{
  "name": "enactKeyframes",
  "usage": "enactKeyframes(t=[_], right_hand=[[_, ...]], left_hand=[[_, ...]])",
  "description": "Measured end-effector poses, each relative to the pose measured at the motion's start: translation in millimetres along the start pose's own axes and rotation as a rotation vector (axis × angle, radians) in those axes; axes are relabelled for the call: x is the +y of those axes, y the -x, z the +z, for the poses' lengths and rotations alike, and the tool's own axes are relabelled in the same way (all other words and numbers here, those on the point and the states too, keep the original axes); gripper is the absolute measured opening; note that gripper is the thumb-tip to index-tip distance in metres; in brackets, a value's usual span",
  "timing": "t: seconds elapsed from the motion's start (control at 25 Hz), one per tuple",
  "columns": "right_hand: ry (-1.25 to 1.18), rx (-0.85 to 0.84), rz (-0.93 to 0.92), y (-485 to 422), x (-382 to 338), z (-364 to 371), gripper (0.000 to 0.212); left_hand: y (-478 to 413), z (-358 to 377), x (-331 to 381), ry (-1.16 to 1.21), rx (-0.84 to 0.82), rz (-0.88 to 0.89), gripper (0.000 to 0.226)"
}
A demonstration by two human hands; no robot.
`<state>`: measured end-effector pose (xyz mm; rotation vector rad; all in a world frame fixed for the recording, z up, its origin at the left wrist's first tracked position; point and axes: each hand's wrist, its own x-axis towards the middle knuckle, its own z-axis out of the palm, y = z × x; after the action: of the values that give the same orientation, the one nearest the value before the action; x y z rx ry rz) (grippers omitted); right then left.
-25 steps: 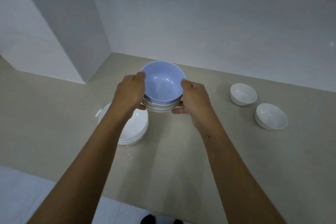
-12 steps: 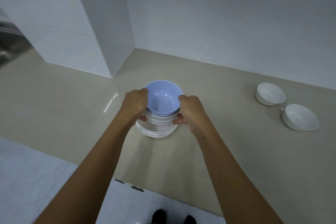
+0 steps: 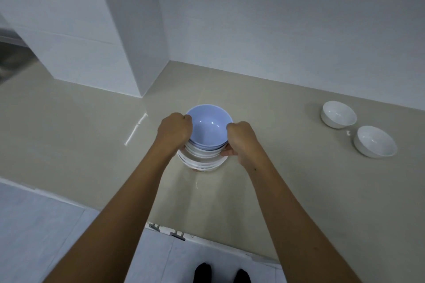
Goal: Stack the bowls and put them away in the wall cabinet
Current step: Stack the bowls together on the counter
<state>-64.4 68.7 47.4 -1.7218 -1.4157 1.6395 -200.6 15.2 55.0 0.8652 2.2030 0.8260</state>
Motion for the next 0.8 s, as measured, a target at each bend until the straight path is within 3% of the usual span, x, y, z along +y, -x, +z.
enactKeyframes(t=[0.32,0.56,0.8], right_hand=[[0.051,0.043,0.000,4.7,0.2,1.7,0.022],[0.388,0.214,-0.267,12.0,2.4,2.7,0.028],[0.332,0.227,-0.308,9.1,3.1,0.2,0.035]], left_hand=[[0.0,-4.2,-3.5,-0.216,0.114,0.155,0.030],[3.0,-11.4,-0.3,-0.186,0.140,0.196,0.036],[-0.8,-11.7,-8.1,-0.184,0.175,0.198,0.041]])
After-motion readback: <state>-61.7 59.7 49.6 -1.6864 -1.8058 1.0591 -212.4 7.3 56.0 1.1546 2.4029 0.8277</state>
